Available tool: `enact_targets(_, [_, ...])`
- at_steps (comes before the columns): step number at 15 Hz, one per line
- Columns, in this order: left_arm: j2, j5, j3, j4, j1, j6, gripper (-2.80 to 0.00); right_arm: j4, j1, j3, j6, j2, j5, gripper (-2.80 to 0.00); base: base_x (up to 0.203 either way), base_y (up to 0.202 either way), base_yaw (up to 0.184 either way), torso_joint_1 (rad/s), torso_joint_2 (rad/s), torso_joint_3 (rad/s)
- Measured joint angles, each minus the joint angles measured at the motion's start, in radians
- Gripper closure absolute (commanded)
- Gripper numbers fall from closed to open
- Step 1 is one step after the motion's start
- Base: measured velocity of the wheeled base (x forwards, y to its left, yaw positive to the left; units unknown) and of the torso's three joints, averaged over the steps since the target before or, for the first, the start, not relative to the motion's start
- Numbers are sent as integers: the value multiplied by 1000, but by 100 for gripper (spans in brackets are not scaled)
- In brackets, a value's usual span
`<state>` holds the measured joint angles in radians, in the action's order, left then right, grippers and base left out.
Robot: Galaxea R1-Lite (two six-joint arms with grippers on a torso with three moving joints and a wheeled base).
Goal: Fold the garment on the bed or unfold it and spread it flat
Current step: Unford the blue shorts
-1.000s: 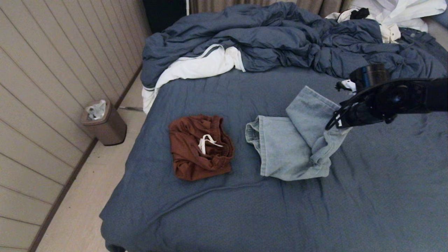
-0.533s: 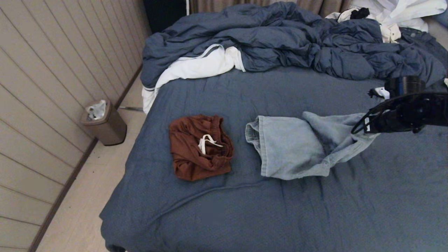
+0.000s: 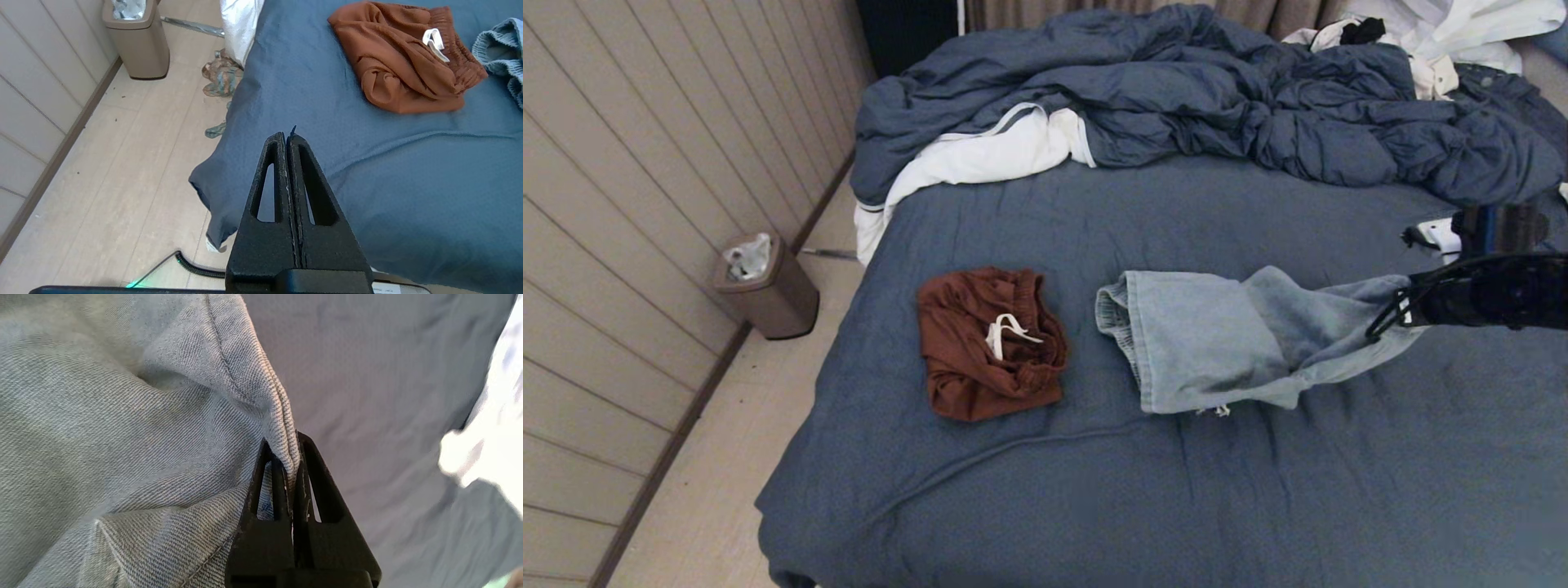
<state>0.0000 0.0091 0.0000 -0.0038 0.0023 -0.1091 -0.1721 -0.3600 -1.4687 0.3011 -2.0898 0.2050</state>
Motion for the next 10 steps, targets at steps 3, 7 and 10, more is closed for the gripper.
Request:
enact_targets(3, [0, 0, 0, 0, 1, 1, 0, -98, -17, 53, 38, -2, -39, 0, 0, 0, 0, 0, 0, 0])
enact_targets(7, [0, 0, 0, 0, 0, 0, 0, -177, -62, 154, 42, -1, -81, 0, 0, 0, 0, 0, 0, 0])
enact_targets(10, [0, 0, 0, 0, 0, 0, 0, -234, -81, 228, 48, -7, -84, -280, 0, 0, 0, 0, 0, 0])
